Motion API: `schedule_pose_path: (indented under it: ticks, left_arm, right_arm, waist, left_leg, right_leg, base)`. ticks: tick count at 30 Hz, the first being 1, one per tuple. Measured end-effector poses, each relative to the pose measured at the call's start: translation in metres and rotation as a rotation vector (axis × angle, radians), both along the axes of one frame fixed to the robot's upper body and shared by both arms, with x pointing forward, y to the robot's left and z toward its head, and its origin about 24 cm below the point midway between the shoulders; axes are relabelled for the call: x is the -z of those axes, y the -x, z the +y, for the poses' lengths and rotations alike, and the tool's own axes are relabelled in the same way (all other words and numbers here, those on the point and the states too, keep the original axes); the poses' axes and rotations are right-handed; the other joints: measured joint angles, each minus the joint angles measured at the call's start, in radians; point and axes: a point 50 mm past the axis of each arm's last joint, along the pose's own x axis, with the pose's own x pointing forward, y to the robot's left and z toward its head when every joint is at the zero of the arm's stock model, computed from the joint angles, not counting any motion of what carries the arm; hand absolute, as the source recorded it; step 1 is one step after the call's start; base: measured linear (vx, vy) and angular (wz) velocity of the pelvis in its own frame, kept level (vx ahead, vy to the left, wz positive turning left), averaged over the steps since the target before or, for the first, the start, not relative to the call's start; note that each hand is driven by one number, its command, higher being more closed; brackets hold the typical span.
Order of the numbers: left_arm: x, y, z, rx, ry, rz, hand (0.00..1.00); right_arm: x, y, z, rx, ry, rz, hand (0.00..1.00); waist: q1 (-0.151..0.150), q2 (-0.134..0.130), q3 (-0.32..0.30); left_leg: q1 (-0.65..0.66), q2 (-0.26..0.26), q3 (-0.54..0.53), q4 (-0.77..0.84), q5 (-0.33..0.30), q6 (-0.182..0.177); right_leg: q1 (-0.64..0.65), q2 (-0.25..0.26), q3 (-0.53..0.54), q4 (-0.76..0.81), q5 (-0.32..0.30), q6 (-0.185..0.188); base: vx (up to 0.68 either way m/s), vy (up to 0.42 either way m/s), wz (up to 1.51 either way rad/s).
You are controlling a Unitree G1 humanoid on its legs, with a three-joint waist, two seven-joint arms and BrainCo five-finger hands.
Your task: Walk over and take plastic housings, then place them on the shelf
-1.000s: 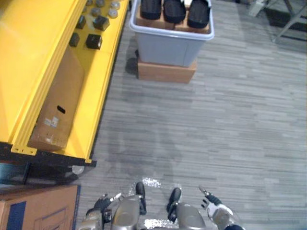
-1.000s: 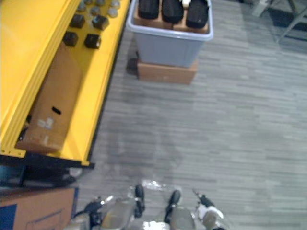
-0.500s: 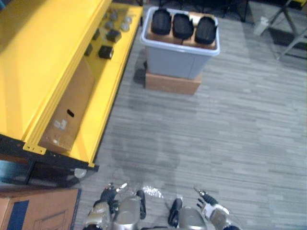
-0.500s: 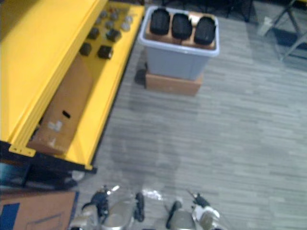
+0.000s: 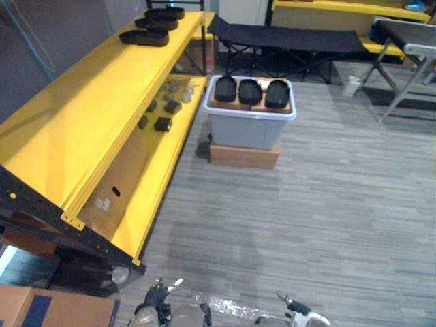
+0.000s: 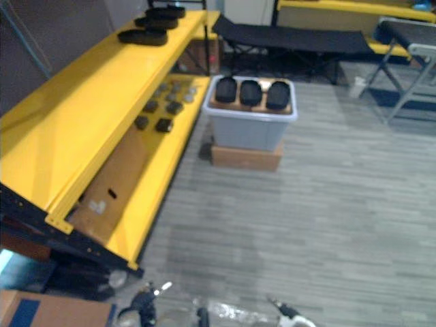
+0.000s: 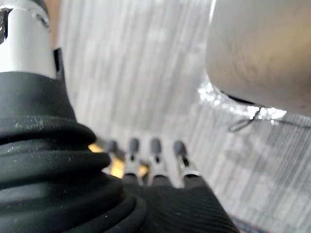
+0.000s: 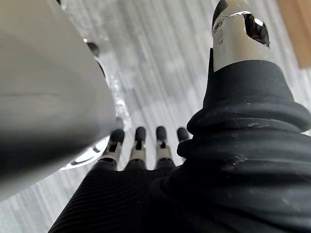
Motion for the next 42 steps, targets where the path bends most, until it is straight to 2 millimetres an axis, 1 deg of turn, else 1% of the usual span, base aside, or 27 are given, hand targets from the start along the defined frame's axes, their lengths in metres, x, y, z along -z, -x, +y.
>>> schedule_pose_path:
  ticks: [1,2,4,6,9,11,13,14,15,17,18,19,20,22,24,25,26,27,28,30,31,33,34,35,37,40,42]
  left_arm:
    - [0.0,0.001,0.003,0.001,-0.014,0.006,0.0]
    - [0.0,0.001,0.006,0.007,-0.024,0.008,0.0]
    - [-0.001,0.005,0.019,0.024,-0.07,0.03,0.0]
    - [-0.001,0.004,0.019,0.02,-0.068,0.027,0.0]
    - [-0.001,0.005,0.02,-0.006,-0.068,0.033,0.0]
    - [0.0,0.008,0.02,-0.026,-0.077,0.052,0.0]
    - [0.003,0.013,0.009,-0.06,-0.05,0.064,0.0]
    - [0.005,0.019,0.006,-0.069,-0.041,0.076,0.0]
    - [0.004,0.015,0.0,-0.106,-0.02,0.06,0.0]
    - [0.003,0.01,-0.006,-0.156,0.013,0.042,0.0]
    - [0.003,0.008,-0.006,-0.19,0.031,0.039,0.0]
    - [0.003,0.008,-0.005,-0.202,0.034,0.039,0.0]
    - [0.002,0.007,-0.004,-0.231,0.041,0.032,0.0]
    - [0.0,0.007,-0.001,-0.301,0.061,0.009,0.0]
    - [0.001,0.016,0.006,-0.333,0.052,0.015,0.0]
    - [0.006,0.035,0.01,-0.331,0.027,0.061,0.0]
    - [0.008,0.046,0.011,-0.33,0.018,0.087,0.0]
    - [0.012,0.069,0.012,-0.314,0.006,0.147,0.0]
    - [0.013,0.082,0.015,-0.3,-0.005,0.178,0.0]
    - [0.011,0.08,0.025,-0.235,-0.059,0.174,0.0]
    - [0.01,0.074,0.028,-0.198,-0.086,0.158,0.0]
    - [0.006,0.054,0.028,-0.151,-0.107,0.094,0.0]
    - [0.002,0.04,0.03,-0.13,-0.124,0.041,0.0]
    - [-0.002,0.031,0.03,-0.119,-0.128,0.007,0.0]
    - [-0.016,-0.004,0.031,-0.095,-0.145,-0.112,0.0]
    - [-0.025,-0.029,0.024,-0.08,-0.122,-0.197,0.0]
    - [-0.024,-0.032,0.017,-0.103,-0.09,-0.208,0.0]
  right_arm:
    - [-0.002,-0.003,-0.007,0.05,0.008,-0.02,0.0]
    - [-0.002,-0.002,-0.008,0.067,0.002,-0.019,0.0]
    - [-0.001,0.001,-0.004,0.081,-0.032,-0.024,0.0]
    - [0.001,0.009,-0.006,0.105,-0.045,-0.009,0.0]
    - [0.014,0.068,0.005,0.198,-0.112,0.187,0.0]
    - [0.016,0.108,0.015,0.252,-0.156,0.297,0.0]
    - [0.017,0.138,0.03,0.264,-0.205,0.398,0.0]
    - [0.016,0.143,0.029,0.273,-0.203,0.404,0.0]
    - [0.016,0.142,0.024,0.276,-0.181,0.404,0.0]
    - [0.016,0.134,0.014,0.263,-0.14,0.376,0.0]
    - [0.016,0.123,0.006,0.226,-0.1,0.34,0.0]
    - [0.015,0.116,-0.001,0.204,-0.072,0.316,0.0]
    - [0.013,0.094,-0.016,0.17,-0.007,0.237,0.0]
    - [0.002,0.039,-0.034,0.14,0.077,0.051,0.0]
    - [-0.011,-0.003,-0.041,0.103,0.131,-0.092,0.0]
    - [-0.019,-0.021,-0.044,0.056,0.16,-0.158,0.0]
    - [-0.021,-0.027,-0.042,0.036,0.161,-0.179,0.0]
    - [-0.024,-0.036,-0.033,0.006,0.151,-0.212,0.0]
    - [-0.024,-0.04,-0.025,0.0,0.132,-0.228,0.0]
    - [-0.021,-0.042,-0.012,0.002,0.087,-0.218,0.0]
    - [-0.018,-0.042,-0.006,-0.014,0.064,-0.19,0.0]
    - [-0.008,-0.026,-0.002,-0.018,0.043,-0.102,0.0]
    - [-0.002,-0.011,0.001,-0.03,0.034,-0.045,0.0]
    - [-0.002,-0.009,0.0,-0.028,0.04,-0.053,0.0]
    - [-0.003,-0.013,-0.002,-0.035,0.037,-0.074,0.0]
    - [0.0,0.0,-0.001,-0.009,0.024,-0.046,0.0]
    - [0.002,0.01,-0.004,-0.011,0.04,-0.028,0.0]
  waist:
    - [0.001,-0.003,0.013]
    - [-0.002,0.011,0.017]
    - [0.001,-0.01,0.025]
    - [0.002,-0.019,0.026]
    - [0.003,-0.025,0.031]
    - [-0.002,-0.024,0.032]
    - [-0.027,0.017,0.01]
    - [-0.035,0.023,0.002]
    - [-0.045,0.043,0.001]
    - [-0.049,0.051,0.023]
    - [-0.044,0.054,0.036]
    - [-0.038,0.046,0.04]
    - [-0.02,0.042,0.043]
    - [0.007,0.053,0.053]
    - [0.035,0.065,0.08]
    - [0.052,0.07,0.083]
    - [0.063,0.066,0.081]
    - [0.085,0.042,0.066]
    - [0.103,0.008,0.046]
    - [0.113,-0.053,0.038]
    - [0.111,-0.063,0.041]
    - [0.106,-0.052,0.054]
    - [0.095,-0.038,0.061]
    - [0.086,-0.035,0.062]
    - [0.07,-0.022,0.055]
    - [0.055,-0.019,0.057]
    - [0.046,-0.028,0.052]
  left_leg:
    - [0.014,0.019,0.0,0.018,-0.017,0.003]
    - [0.027,0.033,0.0,0.024,-0.025,-0.003]
    - [0.056,0.092,0.0,0.037,-0.055,-0.022]
    - [0.051,0.11,-0.004,0.036,-0.063,-0.036]
    - [0.059,0.111,-0.023,0.075,-0.11,-0.087]
    - [0.107,0.116,-0.034,0.089,-0.163,-0.116]
    - [0.157,0.166,-0.04,0.061,-0.195,-0.16]
    - [0.156,0.175,-0.037,0.084,-0.191,-0.171]
    - [0.055,0.228,-0.032,0.304,-0.136,-0.195]
    - [-0.048,0.276,-0.032,0.537,-0.054,-0.175]
    - [-0.079,0.252,-0.029,0.562,-0.072,-0.185]
    - [-0.092,0.226,-0.028,0.533,-0.079,-0.181]
    - [-0.123,0.165,-0.028,0.424,-0.08,-0.177]
    - [-0.209,0.101,-0.035,0.195,-0.041,-0.171]
    - [-0.244,0.092,-0.039,0.044,0.051,-0.168]
    - [-0.246,0.102,-0.028,-0.001,0.083,-0.165]
    - [-0.241,0.108,-0.021,0.027,0.117,-0.152]
    - [-0.247,0.109,0.008,0.101,0.136,-0.132]
    - [-0.26,0.092,0.028,0.161,0.105,-0.087]
    - [-0.276,0.057,0.033,0.212,0.035,-0.05]
    - [-0.267,0.053,0.026,0.239,-0.006,-0.048]
    - [-0.181,0.056,0.007,0.253,-0.057,-0.036]
    - [-0.108,0.059,0.002,0.229,-0.072,-0.04]
    - [-0.078,0.064,-0.002,0.211,-0.073,-0.042]
    - [-0.01,0.099,-0.005,0.149,-0.081,-0.06]
    - [0.04,0.121,-0.011,0.133,-0.108,-0.104]
    - [0.094,0.134,-0.032,0.143,-0.167,-0.149]
  right_leg:
    - [-0.065,-0.015,-0.001,0.14,-0.015,-0.012]
    - [-0.076,-0.009,-0.003,0.149,-0.028,-0.032]
    - [-0.107,0.039,-0.002,0.048,-0.028,-0.033]
    - [-0.144,0.054,0.001,-0.079,0.023,-0.007]
    - [-0.175,0.044,0.012,-0.19,0.108,-0.019]
    - [-0.161,0.053,0.052,-0.17,0.138,-0.065]
    - [-0.198,0.077,0.057,-0.02,0.133,-0.104]
    - [-0.196,0.087,0.054,-0.002,0.11,-0.12]
    - [-0.19,0.104,0.037,0.032,0.052,-0.133]
    - [-0.114,0.12,0.019,-0.012,0.048,-0.146]
    - [-0.04,0.118,0.018,-0.052,0.047,-0.148]
    - [-0.011,0.109,0.021,-0.078,0.048,-0.148]
    - [0.032,0.089,0.032,-0.119,0.048,-0.147]
    - [0.071,0.072,0.057,-0.171,0.034,-0.142]
    - [0.092,0.056,0.084,-0.149,-0.021,-0.107]
    - [0.11,0.046,0.103,-0.095,-0.079,-0.08]
    - [0.119,0.038,0.117,-0.067,-0.11,-0.073]
    - [0.132,0.019,0.143,-0.047,-0.152,-0.062]
    - [0.142,-0.011,0.152,-0.043,-0.186,-0.078]
    - [0.078,-0.066,0.155,0.121,-0.179,-0.046]
    - [-0.016,-0.1,0.156,0.344,-0.144,-0.002]
    - [-0.08,-0.119,0.124,0.539,-0.165,-0.027]
    - [-0.088,-0.105,0.085,0.512,-0.19,-0.034]
    - [-0.096,-0.087,0.068,0.461,-0.195,-0.04]
    - [-0.189,0.002,0.044,0.211,-0.173,-0.044]
    - [-0.261,0.012,0.03,-0.002,-0.029,-0.06]
    - [-0.265,0.01,0.032,-0.094,0.089,-0.061]
  base:
    - [0.04,0.11,-0.11]
    - [0.05,0.087,-0.19]
    - [0.07,0.003,-0.12]
    - [0.12,-0.048,0.01]
    - [0.25,-0.124,0.17]
    - [0.44,-0.249,0.18]
    - [0.47,-0.258,0.13]
    - [0.45,-0.206,0.17]
    - [0.46,-0.226,0.15]
    - [0.52,-0.232,0.17]
    - [0.39,-0.12,0.07]
    - [0.46,-0.105,-0.18]
    - [0.32,-0.021,-0.3]
    - [0.4,0.032,-0.42]
    - [0.29,0.154,-0.46]
    - [0.31,0.213,-0.47]
    - [0.4,0.267,-0.55]
    - [0.5,0.282,-0.5]
    - [0.64,0.332,-0.37]
    - [0.63,0.295,0.06]
    - [0.49,0.229,0.17]
    - [0.52,0.142,0.22]
    - [0.54,0.059,0.28]
    - [0.49,0.001,0.23]
    - [0.42,-0.045,0.09]
    - [0.39,-0.1,0.11]
    - [0.4,-0.237,0.29]
